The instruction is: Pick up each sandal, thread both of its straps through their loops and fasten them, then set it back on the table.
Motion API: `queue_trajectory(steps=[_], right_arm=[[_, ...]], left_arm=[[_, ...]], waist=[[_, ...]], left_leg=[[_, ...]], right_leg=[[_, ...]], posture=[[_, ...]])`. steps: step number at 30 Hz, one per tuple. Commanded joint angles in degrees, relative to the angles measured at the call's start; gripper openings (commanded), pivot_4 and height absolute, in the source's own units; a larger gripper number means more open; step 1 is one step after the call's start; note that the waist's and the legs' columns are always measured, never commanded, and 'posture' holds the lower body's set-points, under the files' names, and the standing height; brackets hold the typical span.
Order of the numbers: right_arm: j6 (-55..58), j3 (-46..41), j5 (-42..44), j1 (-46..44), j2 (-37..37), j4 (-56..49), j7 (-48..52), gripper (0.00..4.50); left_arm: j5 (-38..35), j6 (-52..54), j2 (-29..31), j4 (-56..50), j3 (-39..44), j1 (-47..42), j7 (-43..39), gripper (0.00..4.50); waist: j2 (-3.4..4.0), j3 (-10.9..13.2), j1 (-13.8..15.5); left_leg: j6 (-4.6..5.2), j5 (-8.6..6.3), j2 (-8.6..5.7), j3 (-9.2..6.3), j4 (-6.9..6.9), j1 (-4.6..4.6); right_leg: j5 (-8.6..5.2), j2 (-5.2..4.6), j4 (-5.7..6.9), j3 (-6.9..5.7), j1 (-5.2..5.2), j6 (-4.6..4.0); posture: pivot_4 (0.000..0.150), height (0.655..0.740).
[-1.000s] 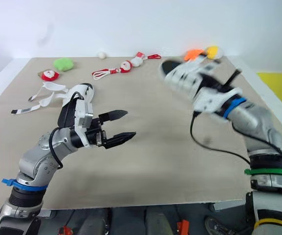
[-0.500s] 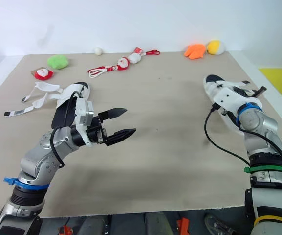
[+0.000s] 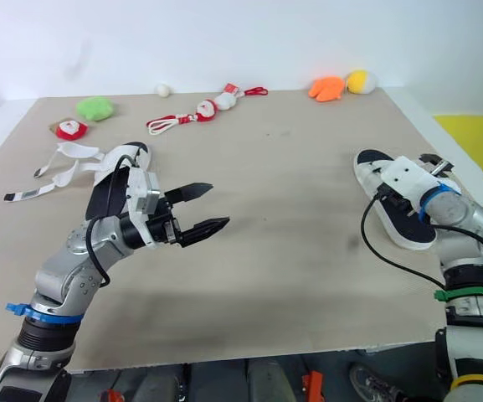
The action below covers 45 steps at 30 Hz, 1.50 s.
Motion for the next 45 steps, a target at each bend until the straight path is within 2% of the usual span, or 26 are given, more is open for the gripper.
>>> queue_trajectory(steps=[1,5,8,11,13,16,18,22,27,29,35,45], right_arm=[[-2.67,-2.69,4.33,0.37,-3.77,-3.48,4.92,4.45],[-6.69,-5.26,11.09,-1.45,-5.59,-3.03,10.68,4.45],[-4.77,-7.26,20.42,-1.9,-5.33,-6.11,21.76,4.45],[7.19,-9.28,30.32,-3.4,-4.5,-10.74,30.91,4.45],[19.33,-10.51,38.49,-4.3,-3.83,-16.37,34.94,4.45],[38.75,-12.53,52.04,-5.94,-0.4,-27.28,34.16,4.45],[44.59,-12.87,56.77,-6.85,3.71,-33.12,30.3,4.45],[46.25,-8.3,57.81,-7.36,11.82,-43.02,24.57,4.45],[51.18,-5.18,61.69,-10.67,19.42,-47.2,20.76,4.45],[53.25,-5.17,63.62,-11.31,20.99,-47.67,20.4,4.45],[53.46,-4.13,64.08,-12.43,23.08,-47.64,19.37,4.45],[54.68,-4.01,65.76,-12.88,22.94,-48.51,19.74,4.45]], left_arm=[[0.38,-1.51,0.34,-0.3,1.67,-0.75,0.68,4.5],[2.23,-3.04,1.39,2.09,2.84,-1.3,1.61,4.5],[4.67,-4.94,2.87,4.91,4.26,-2.15,2.54,4.5],[7.27,-7.21,4.24,7.5,5.59,-3.73,4.13,4.5],[9.8,-8.71,5.05,9.22,6.6,-4.7,6.45,4.5],[15.17,-11.08,6.51,12.07,8.13,-5.93,12.14,4.5],[20.08,-13.12,8.04,13.99,8.19,-6.19,15.86,4.5],[30.42,-16.71,10.72,17.84,7.65,-6.21,24.98,4.5],[40.81,-21.1,15.0,20.26,4.33,-5.4,28.81,4.5],[42.29,-21.37,15.28,21.16,4.48,-5.28,30.23,4.5],[48.71,-23.45,16.8,26.46,2.06,-5.44,32.8,4.5],[53.64,-26.27,16.38,34.6,-0.56,-9.16,36.01,4.5]], waist=[[0.0,0.0,-0.05],[0.0,0.0,-0.06],[0.0,0.0,-0.16],[0.01,0.01,-0.21],[0.0,0.01,-0.23],[0.0,0.0,-0.27],[0.0,0.0,-0.34],[0.01,0.0,-0.29],[0.01,0.0,0.32],[0.01,0.0,0.52],[0.0,0.0,0.64],[0.0,0.0,0.47]], left_leg=[[0.0,0.0,0.0,0.01,0.01,0.0],[0.0,0.0,0.01,0.02,0.03,0.02],[0.0,0.0,0.05,0.02,0.04,0.08],[0.0,0.0,0.07,0.01,0.07,0.13],[0.0,0.0,0.07,0.01,0.14,0.12],[0.0,0.0,0.08,-0.02,0.16,0.13],[0.0,0.0,0.12,-0.06,0.15,0.14],[0.0,0.0,0.2,-0.12,0.13,0.1],[-0.01,0.0,0.15,-0.11,0.15,-0.44],[-0.02,0.01,0.15,-0.12,0.15,-0.68],[-0.02,0.01,0.14,-0.24,0.14,-0.83],[-0.01,0.03,0.32,-0.27,0.21,-0.79]], right_leg=[[0.0,0.0,0.0,0.01,0.0,0.0],[0.0,0.0,0.0,0.02,0.01,0.0],[0.0,0.05,0.0,0.01,0.06,0.0],[0.0,0.08,0.0,0.01,0.15,0.0],[0.0,0.07,0.0,0.02,0.17,0.0],[0.01,0.08,0.0,0.01,0.2,0.01],[0.06,0.14,0.01,-0.02,0.19,0.09],[0.12,0.22,0.02,-0.07,0.15,0.2],[0.18,0.15,0.03,-0.07,-0.32,0.17],[0.34,0.14,0.04,-0.09,-0.54,-0.09],[0.34,0.1,0.03,-0.24,-0.62,-0.1],[0.34,0.15,0.11,-0.56,-0.67,-0.09]], posture=[[0.15,0.74],[0.15,0.74],[0.15,0.74],[0.15,0.74],[0.15,0.74],[0.15,0.74],[0.15,0.74],[0.15,0.74],[0.15,0.74],[0.15,0.74],[0.15,0.74],[0.15,0.74]])
